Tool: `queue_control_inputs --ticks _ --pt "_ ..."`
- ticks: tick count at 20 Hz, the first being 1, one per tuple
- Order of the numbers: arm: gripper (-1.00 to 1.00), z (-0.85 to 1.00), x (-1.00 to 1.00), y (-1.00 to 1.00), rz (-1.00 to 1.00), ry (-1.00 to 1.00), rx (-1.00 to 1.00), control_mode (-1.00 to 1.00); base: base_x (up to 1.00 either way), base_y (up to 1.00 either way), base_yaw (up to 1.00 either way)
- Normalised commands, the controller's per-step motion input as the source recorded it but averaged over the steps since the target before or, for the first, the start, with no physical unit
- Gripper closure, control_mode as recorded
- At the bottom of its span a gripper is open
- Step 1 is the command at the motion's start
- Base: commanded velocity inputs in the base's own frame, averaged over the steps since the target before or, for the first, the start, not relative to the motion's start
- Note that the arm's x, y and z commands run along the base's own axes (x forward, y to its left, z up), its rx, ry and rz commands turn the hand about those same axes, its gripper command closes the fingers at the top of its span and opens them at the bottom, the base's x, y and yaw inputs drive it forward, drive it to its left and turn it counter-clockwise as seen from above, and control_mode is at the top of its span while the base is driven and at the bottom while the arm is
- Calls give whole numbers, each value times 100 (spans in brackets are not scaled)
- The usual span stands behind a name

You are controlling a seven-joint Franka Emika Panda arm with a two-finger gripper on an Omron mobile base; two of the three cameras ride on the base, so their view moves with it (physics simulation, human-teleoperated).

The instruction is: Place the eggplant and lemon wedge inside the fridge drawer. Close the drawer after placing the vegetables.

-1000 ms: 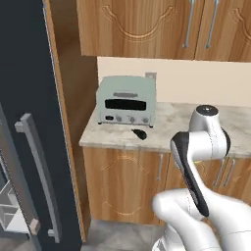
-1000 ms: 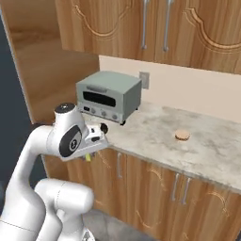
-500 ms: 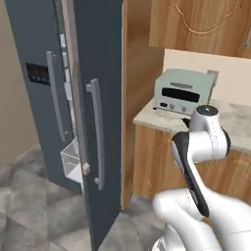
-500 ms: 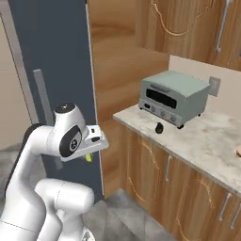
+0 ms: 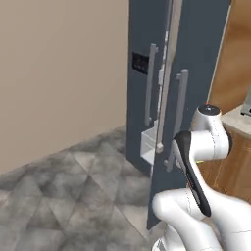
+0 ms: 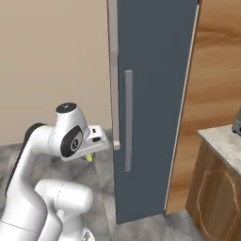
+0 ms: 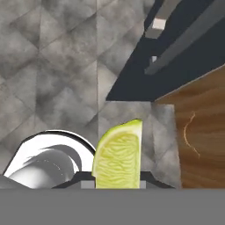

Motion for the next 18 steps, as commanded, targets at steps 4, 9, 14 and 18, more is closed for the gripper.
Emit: queue_control_inputs --ticks 4,9,14,18 --pt "100 0 0 0 0 0 0 100 49 93 45" --pt "100 0 0 0 0 0 0 100 83 100 8" --pt "100 0 0 0 0 0 0 100 91 92 -17" --pt "100 0 0 0 0 0 0 100 75 96 -47"
